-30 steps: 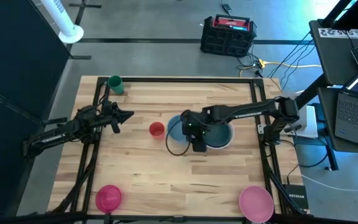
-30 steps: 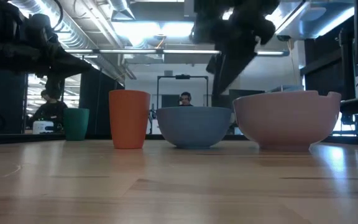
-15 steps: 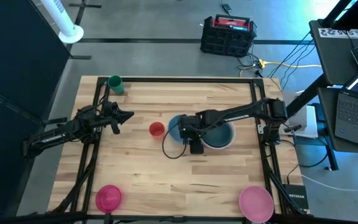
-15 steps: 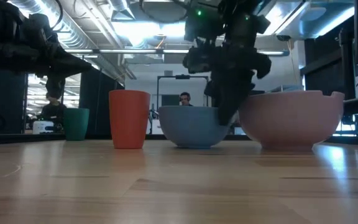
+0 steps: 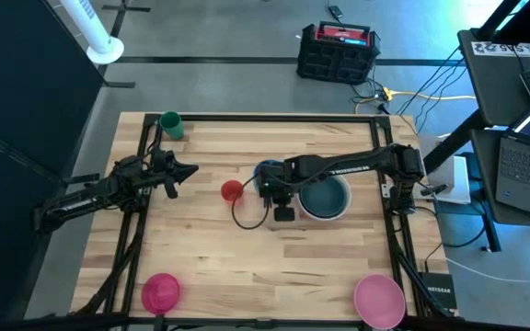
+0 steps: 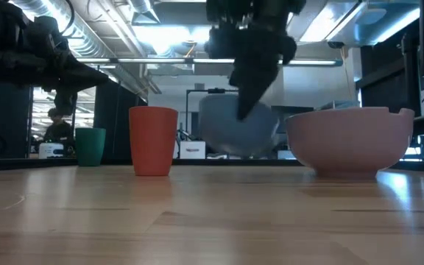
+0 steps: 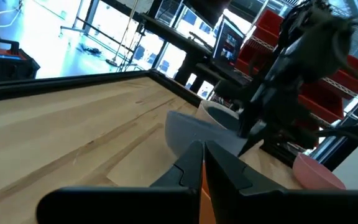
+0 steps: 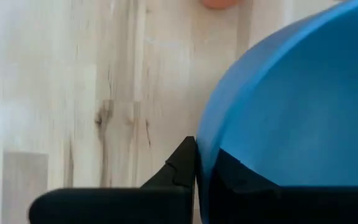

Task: Nest bowls inside each other
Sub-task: Stack the light blue bowl on top of the dark blue bowl

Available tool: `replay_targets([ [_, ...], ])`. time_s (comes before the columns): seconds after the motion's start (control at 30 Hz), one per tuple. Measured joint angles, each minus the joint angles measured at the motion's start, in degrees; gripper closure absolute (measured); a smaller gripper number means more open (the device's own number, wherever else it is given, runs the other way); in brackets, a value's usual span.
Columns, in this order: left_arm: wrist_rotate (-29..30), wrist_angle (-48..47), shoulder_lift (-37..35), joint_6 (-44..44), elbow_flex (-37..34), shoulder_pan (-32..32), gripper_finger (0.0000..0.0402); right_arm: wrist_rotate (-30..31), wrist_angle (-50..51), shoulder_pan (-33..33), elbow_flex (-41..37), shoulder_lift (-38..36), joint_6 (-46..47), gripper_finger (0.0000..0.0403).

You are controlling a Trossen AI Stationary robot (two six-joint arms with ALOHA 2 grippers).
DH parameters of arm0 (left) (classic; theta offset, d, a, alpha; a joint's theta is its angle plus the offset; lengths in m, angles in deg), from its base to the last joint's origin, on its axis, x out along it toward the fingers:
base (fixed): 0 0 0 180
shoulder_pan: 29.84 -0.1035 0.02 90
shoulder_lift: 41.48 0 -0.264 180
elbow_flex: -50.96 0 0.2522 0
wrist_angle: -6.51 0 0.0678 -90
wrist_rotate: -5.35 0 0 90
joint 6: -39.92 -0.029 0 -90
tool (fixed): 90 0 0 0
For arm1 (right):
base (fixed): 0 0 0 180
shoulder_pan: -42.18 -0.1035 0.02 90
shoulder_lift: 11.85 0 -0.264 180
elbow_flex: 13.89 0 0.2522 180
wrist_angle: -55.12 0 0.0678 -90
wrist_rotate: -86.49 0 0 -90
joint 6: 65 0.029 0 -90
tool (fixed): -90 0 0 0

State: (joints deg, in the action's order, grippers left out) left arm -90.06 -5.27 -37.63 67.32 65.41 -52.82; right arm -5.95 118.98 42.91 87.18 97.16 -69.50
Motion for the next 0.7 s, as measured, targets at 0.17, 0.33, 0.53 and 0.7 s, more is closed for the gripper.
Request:
replay_targets([
  [0.17, 0.00, -0.02, -0.02, 0.00, 0.00, 0.00, 0.0402, 3.38, 10.66, 0.00, 7.86, -0.04, -0.25, 0.0402],
  [0.33, 0.00, -0.02, -0.02, -0.01, 0.00, 0.00, 0.0402, 5.86, 19.20, -0.56, 10.48, -2.39, 2.45, 0.0403],
  [0.53, 0.00, -0.01, -0.01, -0.46, 0.00, 0.00, 0.0402, 7.44, 21.72, -3.88, 3.67, -9.70, 11.59, 0.0403],
  [0.7, 0.00, 0.00, 0.00, -0.84, 0.00, 0.00, 0.0402, 8.77, 23.82, -6.64, -2.00, -15.79, 19.21, 0.0403],
])
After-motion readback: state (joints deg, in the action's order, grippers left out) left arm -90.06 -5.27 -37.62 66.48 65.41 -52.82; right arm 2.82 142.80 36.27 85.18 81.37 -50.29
